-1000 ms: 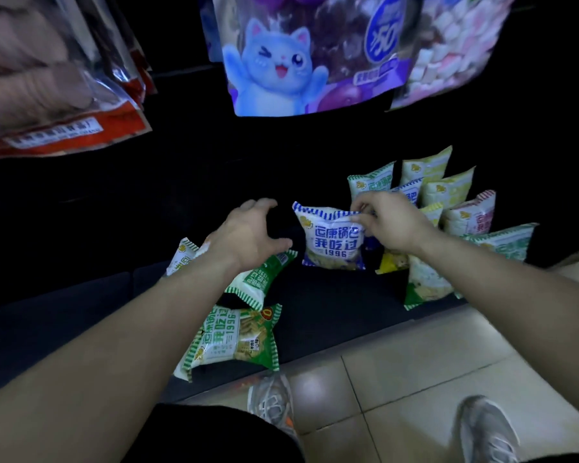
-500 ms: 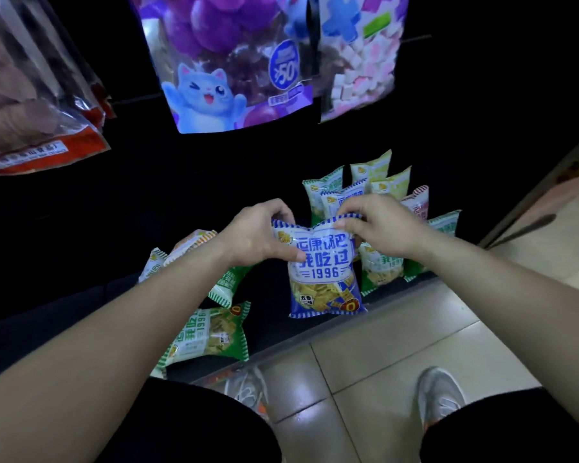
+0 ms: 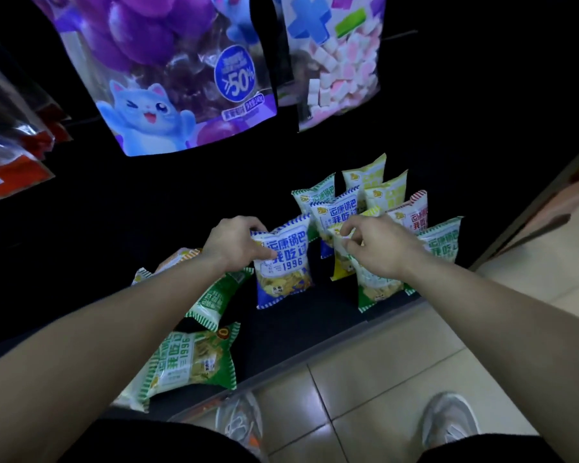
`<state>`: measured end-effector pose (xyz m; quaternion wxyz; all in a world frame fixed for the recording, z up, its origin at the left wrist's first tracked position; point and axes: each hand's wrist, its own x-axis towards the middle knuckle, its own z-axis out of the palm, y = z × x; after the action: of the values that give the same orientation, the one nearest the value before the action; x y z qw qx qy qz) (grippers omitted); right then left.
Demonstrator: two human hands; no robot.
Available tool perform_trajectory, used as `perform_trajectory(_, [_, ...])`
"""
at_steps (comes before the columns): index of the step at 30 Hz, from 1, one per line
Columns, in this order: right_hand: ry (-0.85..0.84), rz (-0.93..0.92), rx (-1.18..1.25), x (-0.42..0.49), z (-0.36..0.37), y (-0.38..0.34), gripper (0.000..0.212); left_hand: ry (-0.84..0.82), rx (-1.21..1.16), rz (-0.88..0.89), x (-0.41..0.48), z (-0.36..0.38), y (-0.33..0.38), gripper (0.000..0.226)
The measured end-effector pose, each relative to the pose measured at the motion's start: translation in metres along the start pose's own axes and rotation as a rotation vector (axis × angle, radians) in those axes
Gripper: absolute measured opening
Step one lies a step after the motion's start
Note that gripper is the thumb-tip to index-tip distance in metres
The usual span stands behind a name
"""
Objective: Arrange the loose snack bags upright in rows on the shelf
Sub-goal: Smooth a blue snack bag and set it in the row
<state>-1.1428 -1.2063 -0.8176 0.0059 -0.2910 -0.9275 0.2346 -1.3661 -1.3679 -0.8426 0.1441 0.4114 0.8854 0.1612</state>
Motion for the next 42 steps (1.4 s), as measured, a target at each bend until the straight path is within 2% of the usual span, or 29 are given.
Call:
perform_trajectory(7, [-0.085,0.004,-0.075,0.037,0.024,0.013,0.023,0.048,0.047,-0.124,0.075,0.032,-0.03,0.061])
perform_trajectory(12, [-0.187,0.004,-0.071,0.051,0.043,0.021,0.026,0.086,-0.022,-0.175,0.122,0.054,-0.048,0.057])
perform_trajectory(16, [-0.191,0.037,-0.041,0.055,0.052,0.032,0.032,0.129,-0.053,-0.168,0.144,0.072,-0.051,0.052])
perform_trajectory(23, [-0.219,0.059,-0.056,0.056,0.061,0.031,0.038,0.228,0.137,-0.082,0.144,0.082,-0.044,0.052])
perform_trajectory(32, [-0.266,0.01,-0.113,0.055,0.069,0.01,0.038,0.218,0.029,-0.064,0.14,0.081,-0.057,0.043])
perform_trajectory(37, [-0.284,0.008,-0.151,0.055,0.072,0.005,0.041,0.251,0.093,-0.101,0.139,0.083,-0.041,0.054])
perform_trajectory(42, [-0.285,0.006,-0.12,0.064,0.071,-0.007,0.048,0.186,0.216,-0.103,0.114,0.055,-0.04,0.069])
